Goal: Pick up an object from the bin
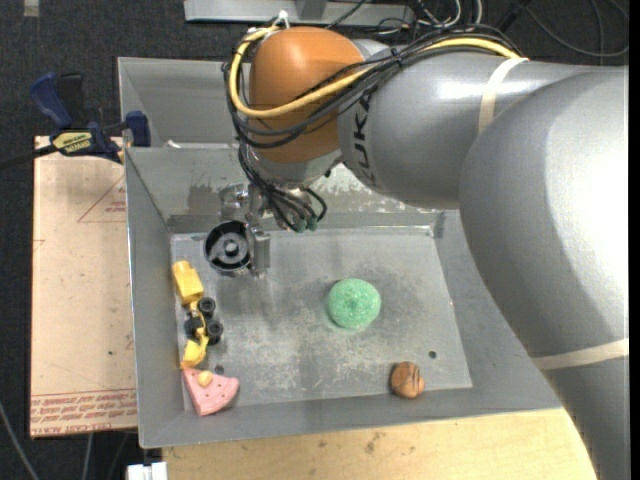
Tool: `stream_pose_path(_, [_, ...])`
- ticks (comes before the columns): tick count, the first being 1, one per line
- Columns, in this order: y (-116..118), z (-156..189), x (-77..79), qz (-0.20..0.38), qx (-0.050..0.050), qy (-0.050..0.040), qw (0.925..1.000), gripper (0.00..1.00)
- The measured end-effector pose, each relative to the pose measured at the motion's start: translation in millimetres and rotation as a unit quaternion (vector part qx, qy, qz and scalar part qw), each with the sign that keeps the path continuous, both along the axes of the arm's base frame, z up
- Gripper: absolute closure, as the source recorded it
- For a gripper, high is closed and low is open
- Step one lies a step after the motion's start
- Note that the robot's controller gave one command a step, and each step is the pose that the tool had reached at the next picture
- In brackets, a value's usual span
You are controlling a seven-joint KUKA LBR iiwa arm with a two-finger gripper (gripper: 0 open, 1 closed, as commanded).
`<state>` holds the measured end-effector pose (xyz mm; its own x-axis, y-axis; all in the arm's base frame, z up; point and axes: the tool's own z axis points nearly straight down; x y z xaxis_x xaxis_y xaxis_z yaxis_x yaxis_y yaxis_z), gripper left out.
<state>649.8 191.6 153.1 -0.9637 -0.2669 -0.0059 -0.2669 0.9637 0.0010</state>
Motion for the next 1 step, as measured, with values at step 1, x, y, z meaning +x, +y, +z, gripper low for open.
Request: stream_pose_path(1, [0.0,8.8,-0.3,0.0,0.0,0.0011,1.0,1.0])
